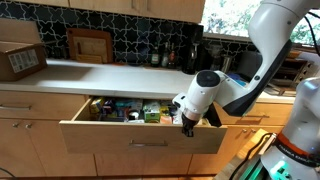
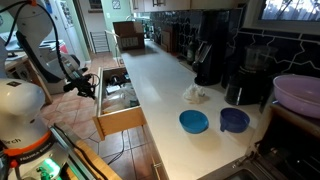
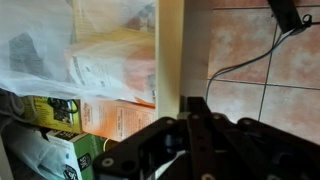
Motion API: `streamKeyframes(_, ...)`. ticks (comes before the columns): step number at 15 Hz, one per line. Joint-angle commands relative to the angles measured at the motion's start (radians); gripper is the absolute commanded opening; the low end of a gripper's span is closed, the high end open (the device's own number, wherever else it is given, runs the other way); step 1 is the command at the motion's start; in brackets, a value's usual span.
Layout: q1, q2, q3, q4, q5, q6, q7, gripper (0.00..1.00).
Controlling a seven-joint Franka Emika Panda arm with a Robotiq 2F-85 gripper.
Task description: Close the open drawer
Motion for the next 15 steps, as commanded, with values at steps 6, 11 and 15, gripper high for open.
streamKeyframes(6, -0.002, 0.152, -0.090, 0.156, -0.431, -0.071, 0.251, 0.00)
streamKeyframes(11, -0.078, 0.279, -0.079, 0.276, -0.630, -0.151, 0.341, 0.00)
streamKeyframes(15, -0.113, 0.374, -0.072, 0.361, -0.739, -0.244, 0.373, 0.00)
